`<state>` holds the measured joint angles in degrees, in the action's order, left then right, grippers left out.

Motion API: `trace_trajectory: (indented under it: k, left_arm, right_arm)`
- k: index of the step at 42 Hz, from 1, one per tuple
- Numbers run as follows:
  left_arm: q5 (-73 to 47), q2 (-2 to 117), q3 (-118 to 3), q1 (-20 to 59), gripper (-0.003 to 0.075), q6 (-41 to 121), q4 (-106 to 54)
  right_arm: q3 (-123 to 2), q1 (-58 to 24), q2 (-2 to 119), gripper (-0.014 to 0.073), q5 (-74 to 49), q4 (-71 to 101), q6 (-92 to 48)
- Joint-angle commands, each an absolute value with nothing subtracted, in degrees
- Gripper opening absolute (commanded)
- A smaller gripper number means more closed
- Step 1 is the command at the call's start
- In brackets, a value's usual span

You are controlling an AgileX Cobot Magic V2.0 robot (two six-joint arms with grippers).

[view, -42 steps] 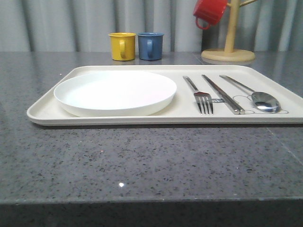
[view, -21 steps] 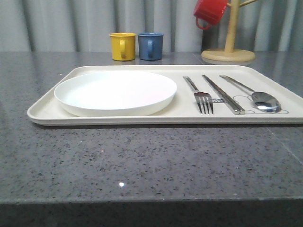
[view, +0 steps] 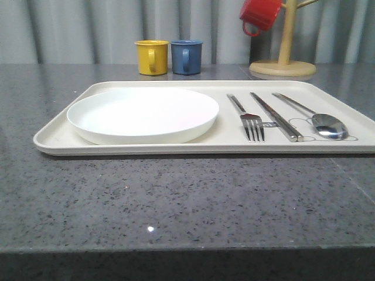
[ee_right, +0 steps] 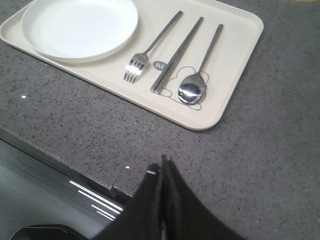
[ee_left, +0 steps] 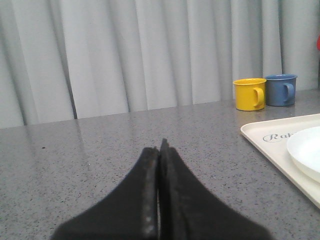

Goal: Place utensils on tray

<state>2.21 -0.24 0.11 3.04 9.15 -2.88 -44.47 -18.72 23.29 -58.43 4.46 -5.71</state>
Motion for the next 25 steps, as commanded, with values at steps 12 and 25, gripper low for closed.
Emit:
trace_trajectory:
  k: [12,25]
  left_arm:
    - [7.25,-1.45,0.83,2.93,-0.0020,8.52,-3.50]
    - [7.25,-1.45,0.83,2.93,-0.0020,8.52,-3.50]
  right_arm:
    - [-32.30,-9.97,12.72,-0.0112,-30.35,4.64,-5.61]
    - [-11.78,-2.86,2.99,-0.0112,-4.69,4.64,-5.61]
